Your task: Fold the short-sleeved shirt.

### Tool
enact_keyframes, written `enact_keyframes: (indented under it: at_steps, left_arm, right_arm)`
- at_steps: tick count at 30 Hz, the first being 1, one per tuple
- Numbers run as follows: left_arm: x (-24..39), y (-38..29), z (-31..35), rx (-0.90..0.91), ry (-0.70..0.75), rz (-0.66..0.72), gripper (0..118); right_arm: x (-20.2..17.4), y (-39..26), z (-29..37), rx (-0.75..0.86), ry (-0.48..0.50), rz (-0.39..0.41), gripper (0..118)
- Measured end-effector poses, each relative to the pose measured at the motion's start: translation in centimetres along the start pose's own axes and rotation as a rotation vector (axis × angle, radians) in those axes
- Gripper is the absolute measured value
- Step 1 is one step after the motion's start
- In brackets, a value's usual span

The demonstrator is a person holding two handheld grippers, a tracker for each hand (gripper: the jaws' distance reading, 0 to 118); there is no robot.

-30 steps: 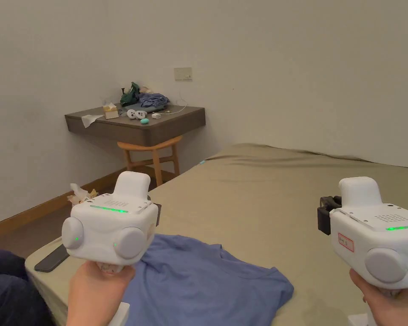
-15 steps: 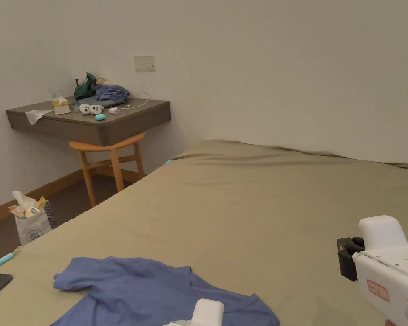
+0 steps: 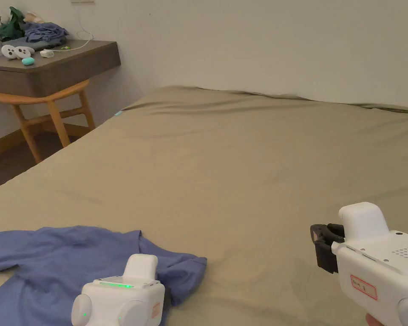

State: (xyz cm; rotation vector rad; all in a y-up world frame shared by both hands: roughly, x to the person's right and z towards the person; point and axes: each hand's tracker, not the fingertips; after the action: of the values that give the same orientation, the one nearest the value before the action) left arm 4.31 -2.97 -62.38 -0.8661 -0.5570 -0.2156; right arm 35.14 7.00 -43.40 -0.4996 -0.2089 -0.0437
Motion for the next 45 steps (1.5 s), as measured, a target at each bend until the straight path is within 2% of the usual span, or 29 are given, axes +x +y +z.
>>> enact_keyframes:
  at_steps: [2,5,6,9,12,15,20,25,30,35,36,37,39,40,45]
  left_arm:
    - [-0.4,0.0,0.5,0.012,-0.041,0.085,2]
    - [0.6,0.0,2.9,0.110,-0.200,0.167,2]
    - [1.8,0.3,4.0,0.155,-0.195,0.162,2]
    - [5.1,1.7,6.3,0.260,-0.100,0.072,2]
    - [8.6,3.3,7.9,0.261,-0.277,0.125,2]
    - [15.9,4.2,9.5,0.287,-0.256,-0.069,2]
    - [29.6,3.8,9.8,0.231,-0.484,-0.210,2]
    - [45.9,1.4,10.2,0.143,-0.727,-0.364,2]
    - [60.3,-4.7,12.6,0.040,-0.887,-0.625,2]
    - [67.4,-12.3,13.0,-0.069,-0.900,-0.849,2]
    - [67.6,-13.2,12.4,-0.148,-0.914,-0.837,5]
    - [67.9,-13.8,11.5,-0.223,-0.906,-0.823,19]
    - [67.2,-14.5,10.7,-0.232,-0.852,-0.782,74]
    - [66.4,-14.3,10.5,-0.223,-0.854,-0.774,81]
    - [58.6,-9.0,13.8,-0.094,-0.847,-0.720,81]
  right_arm:
    - [0.8,-0.6,1.2,0.005,-0.007,-0.019,3]
    - [3.1,-1.6,5.1,0.038,-0.023,-0.085,3]
    - [4.1,-2.0,6.9,0.058,-0.061,-0.097,3]
    - [6.7,-2.8,12.3,0.070,-0.251,-0.034,3]
    - [9.8,-4.2,18.5,0.098,-0.320,-0.083,3]
    - [12.8,-6.3,25.0,0.119,-0.425,-0.122,3]
    - [16.8,-10.4,35.4,0.096,-0.629,-0.163,3]
    - [19.5,-15.2,43.9,0.038,-0.838,-0.208,3]
    - [21.0,-19.3,49.5,0.017,-0.949,-0.300,3]
    - [22.1,-21.8,51.7,-0.010,-0.987,-0.351,3]
    - [22.2,-22.2,51.8,-0.014,-0.987,-0.358,3]
    - [22.4,-22.4,51.7,-0.020,-0.986,-0.360,3]
    - [22.4,-22.6,51.4,-0.029,-0.968,-0.363,3]
    - [22.4,-22.5,51.1,-0.029,-0.949,-0.367,3]
    - [21.5,-21.8,49.3,0.011,-0.869,-0.369,3]
